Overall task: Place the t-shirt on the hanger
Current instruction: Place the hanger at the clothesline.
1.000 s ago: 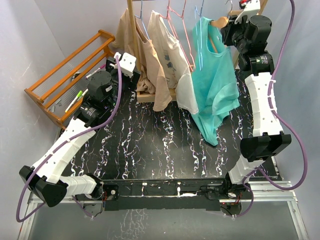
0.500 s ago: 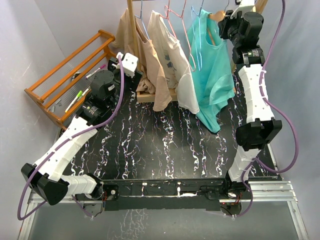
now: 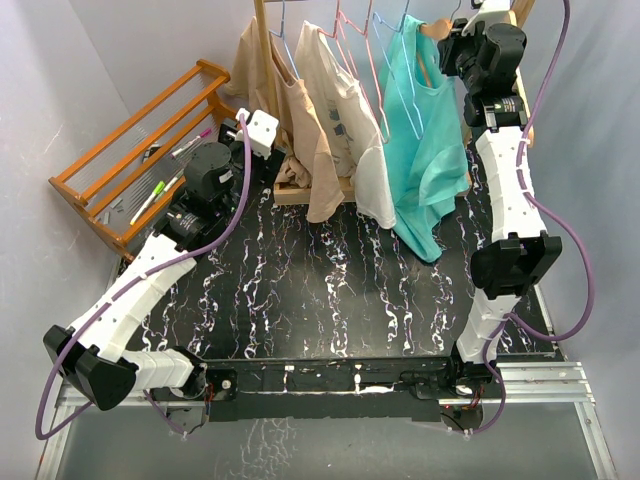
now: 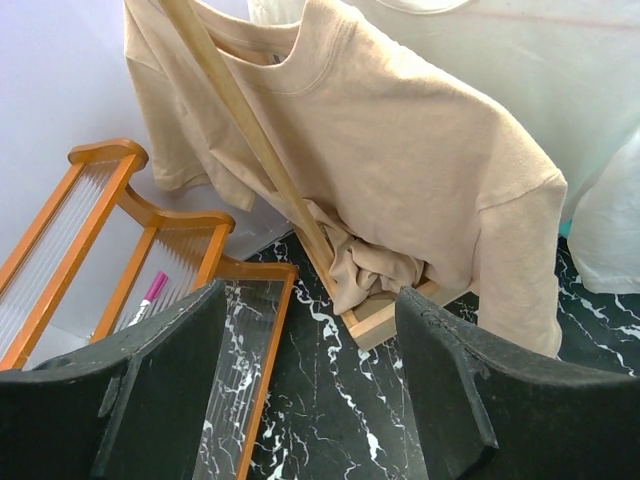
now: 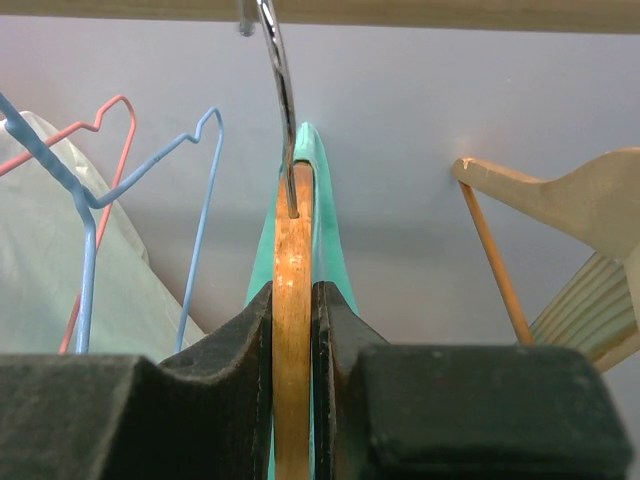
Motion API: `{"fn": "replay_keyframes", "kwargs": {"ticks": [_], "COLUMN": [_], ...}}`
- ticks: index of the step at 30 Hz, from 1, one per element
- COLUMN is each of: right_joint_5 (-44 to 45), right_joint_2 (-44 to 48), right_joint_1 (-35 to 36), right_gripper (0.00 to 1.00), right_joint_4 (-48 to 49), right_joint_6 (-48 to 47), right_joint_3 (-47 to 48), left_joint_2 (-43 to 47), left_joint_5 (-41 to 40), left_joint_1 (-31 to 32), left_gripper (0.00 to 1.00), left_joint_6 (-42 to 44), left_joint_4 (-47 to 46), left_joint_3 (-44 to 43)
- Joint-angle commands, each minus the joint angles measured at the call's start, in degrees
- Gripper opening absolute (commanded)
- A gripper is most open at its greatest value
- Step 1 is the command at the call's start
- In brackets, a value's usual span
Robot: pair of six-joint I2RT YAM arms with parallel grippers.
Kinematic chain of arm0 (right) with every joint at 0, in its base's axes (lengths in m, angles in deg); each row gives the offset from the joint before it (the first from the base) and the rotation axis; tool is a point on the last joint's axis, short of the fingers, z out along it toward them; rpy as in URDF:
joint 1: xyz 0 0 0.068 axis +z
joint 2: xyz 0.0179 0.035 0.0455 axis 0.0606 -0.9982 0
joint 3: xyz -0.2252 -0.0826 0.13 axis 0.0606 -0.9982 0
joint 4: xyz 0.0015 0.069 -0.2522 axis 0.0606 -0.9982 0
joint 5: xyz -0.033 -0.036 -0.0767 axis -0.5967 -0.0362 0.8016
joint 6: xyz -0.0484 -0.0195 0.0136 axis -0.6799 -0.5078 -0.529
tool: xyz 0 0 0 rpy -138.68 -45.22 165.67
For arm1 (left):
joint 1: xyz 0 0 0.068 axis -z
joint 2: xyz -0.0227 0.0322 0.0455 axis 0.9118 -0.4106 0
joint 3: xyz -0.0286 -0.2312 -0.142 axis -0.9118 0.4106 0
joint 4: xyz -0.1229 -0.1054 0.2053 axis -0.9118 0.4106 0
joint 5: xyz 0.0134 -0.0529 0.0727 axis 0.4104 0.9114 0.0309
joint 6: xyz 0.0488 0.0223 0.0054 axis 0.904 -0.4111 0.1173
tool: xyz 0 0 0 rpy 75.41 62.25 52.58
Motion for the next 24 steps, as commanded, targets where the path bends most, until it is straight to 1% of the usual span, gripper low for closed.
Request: {"fn": "replay_keyframes", "kwargs": {"ticks": [1, 4, 8, 9, 11, 13, 17, 21, 24], "right_joint_5": [1.2, 0.9, 1.3, 1.5, 1.7, 1.6, 2.0, 2.7, 2.9], "right_joint_2": [3.2, 3.2, 7.6, 7.8, 6.4, 4.2, 1.0, -0.6, -0.8], "right_joint_1": [-0.5, -0.6, -0.6, -0.5, -0.5, -0.6, -0.5, -0.6, -0.7], "right_gripper": [0.08, 0.08, 0.08, 0.08, 0.08, 0.08, 0.08, 0.08, 0.08], "right_joint_4": [9.5, 9.4, 13.8, 14.2, 12.7, 10.7, 10.0, 10.1, 10.9], "right_joint_6": [0.6, 1.6, 2.4, 2.3, 1.7, 1.5, 1.5, 1.0, 1.1], "right_joint_3": [7.2, 7.1, -0.6, -1.1, 1.5, 6.0, 10.8, 11.5, 9.7], "left_joint_2": [1.5, 1.8, 2.7, 2.7, 2.5, 2.4, 2.3, 2.6, 2.8], "left_joint_5": [1.0, 1.2, 1.0, 1.1, 1.3, 1.6, 1.7, 1.8, 1.9], "left_joint_1": [-0.3, -0.3, -0.2, -0.3, -0.3, -0.3, -0.3, -0.3, -0.3], "left_gripper": [0.67, 0.67, 0.67, 0.67, 0.67, 0.67, 0.67, 0.67, 0.67], "left_joint_6": [-1.1, -1.4, -0.8, -0.7, -0.7, -1.2, -1.5, -1.4, -1.6], "left_joint_4": [-0.8, -0.7, -1.0, -1.1, -1.1, -1.0, -0.9, -0.6, -0.3], "left_joint_3": [0.0, 0.3, 1.5, 1.7, 1.7, 1.5, 1.2, 1.6, 2.0]}}
